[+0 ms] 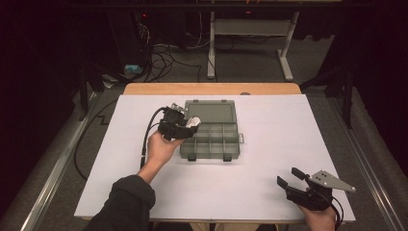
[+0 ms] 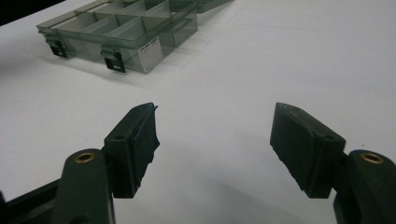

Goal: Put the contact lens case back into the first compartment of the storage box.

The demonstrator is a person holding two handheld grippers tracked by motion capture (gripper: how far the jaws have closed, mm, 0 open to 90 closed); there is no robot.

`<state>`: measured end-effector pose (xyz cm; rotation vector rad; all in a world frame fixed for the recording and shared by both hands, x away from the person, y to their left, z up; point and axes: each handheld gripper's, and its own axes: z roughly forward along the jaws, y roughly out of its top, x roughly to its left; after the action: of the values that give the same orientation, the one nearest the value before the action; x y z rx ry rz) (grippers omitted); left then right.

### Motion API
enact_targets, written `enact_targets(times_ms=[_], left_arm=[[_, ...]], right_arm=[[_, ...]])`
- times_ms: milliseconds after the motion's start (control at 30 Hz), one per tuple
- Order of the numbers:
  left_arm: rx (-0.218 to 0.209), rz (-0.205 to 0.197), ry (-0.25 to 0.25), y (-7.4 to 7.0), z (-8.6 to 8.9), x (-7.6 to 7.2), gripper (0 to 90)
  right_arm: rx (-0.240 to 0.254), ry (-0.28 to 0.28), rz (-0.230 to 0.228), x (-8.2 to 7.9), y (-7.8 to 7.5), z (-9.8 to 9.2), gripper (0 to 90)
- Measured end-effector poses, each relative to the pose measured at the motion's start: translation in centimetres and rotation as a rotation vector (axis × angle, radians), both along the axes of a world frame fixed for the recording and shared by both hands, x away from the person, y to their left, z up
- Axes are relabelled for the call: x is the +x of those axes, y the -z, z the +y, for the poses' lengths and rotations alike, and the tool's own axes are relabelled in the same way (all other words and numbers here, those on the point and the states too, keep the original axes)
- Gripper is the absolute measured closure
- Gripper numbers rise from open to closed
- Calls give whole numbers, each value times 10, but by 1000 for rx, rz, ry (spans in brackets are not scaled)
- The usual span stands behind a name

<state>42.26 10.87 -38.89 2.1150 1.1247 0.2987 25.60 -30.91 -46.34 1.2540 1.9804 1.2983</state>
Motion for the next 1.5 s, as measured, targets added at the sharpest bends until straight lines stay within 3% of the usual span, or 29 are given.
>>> enact_targets(times_ms=[1000,1500], left_arm=[[78,61,-52,22,0,18,486],[102,58,-60,25,-1,19,484]], right_arm=[[2,-5,4,0,0,0,318],[3,-5,3,0,0,0,319]])
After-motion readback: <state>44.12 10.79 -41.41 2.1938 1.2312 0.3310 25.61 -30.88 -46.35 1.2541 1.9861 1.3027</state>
